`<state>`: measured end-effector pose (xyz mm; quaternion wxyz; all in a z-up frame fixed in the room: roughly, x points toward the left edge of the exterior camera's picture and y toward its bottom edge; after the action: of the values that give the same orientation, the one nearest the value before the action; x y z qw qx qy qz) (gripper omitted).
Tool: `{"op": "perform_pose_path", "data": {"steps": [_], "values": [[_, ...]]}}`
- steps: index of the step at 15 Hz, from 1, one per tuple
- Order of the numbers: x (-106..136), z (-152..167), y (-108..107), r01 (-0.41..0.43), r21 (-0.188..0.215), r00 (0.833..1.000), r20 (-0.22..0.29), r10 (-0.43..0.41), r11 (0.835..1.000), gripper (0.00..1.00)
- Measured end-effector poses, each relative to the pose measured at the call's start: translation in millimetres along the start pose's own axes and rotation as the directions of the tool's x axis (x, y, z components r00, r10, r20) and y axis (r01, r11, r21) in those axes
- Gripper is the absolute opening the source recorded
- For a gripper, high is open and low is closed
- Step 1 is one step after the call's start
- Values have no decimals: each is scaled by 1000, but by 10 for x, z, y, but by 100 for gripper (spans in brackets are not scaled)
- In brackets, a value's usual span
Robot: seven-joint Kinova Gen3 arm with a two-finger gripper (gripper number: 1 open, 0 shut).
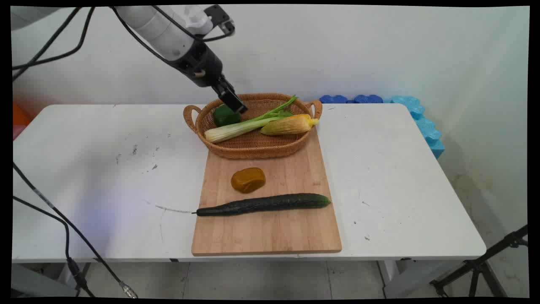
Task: Pick up the cucumber from the vegetable basket
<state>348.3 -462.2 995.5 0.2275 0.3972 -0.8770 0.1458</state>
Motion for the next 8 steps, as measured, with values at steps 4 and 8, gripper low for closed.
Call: {"op": "perform_pose_path", "data": {"steps": [4,8], "values": [[-44,116,-330,70,61,996,49,-73,996,100],[-118,332,-598,146,118,982,101,-158,982,100]]}}
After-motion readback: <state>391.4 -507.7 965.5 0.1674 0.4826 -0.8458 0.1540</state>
